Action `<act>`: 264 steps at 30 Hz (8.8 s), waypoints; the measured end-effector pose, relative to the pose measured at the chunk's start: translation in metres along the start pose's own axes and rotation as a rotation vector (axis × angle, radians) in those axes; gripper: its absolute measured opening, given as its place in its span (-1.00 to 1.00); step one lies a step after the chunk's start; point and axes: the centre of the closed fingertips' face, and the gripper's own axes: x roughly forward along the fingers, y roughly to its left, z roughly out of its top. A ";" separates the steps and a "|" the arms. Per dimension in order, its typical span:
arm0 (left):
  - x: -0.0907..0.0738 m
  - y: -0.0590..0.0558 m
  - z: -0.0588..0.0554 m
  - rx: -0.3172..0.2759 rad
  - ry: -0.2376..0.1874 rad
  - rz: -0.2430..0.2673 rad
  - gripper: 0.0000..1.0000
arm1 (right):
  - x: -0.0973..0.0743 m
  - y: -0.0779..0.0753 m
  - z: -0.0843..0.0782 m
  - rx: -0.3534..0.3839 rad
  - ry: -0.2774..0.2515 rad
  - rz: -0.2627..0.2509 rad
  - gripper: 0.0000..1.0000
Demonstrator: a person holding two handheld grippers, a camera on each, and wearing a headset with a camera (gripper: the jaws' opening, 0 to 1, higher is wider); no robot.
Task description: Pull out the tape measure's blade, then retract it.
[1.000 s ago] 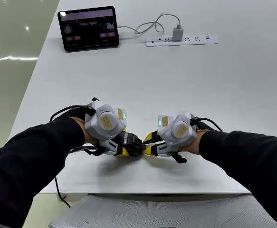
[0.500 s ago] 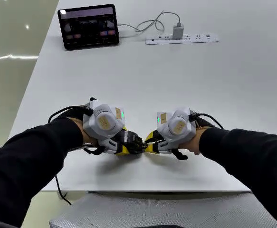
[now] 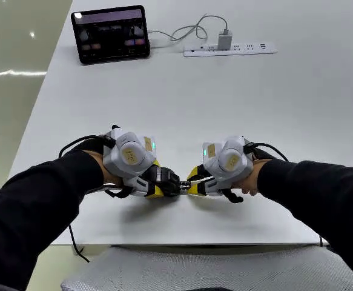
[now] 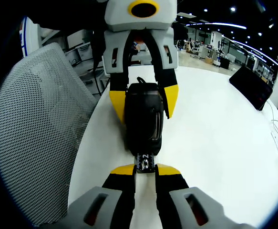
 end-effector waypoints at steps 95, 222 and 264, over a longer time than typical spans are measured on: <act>0.000 0.000 0.001 -0.015 -0.002 0.013 -0.36 | -0.030 -0.003 -0.044 0.080 0.119 -0.028 -0.82; 0.000 -0.001 0.002 -0.005 -0.013 0.030 -0.36 | -0.081 0.000 -0.095 0.151 0.146 -0.077 -0.82; 0.000 -0.002 0.003 -0.006 -0.014 0.033 -0.36 | -0.090 0.000 -0.108 0.101 0.190 -0.077 -0.82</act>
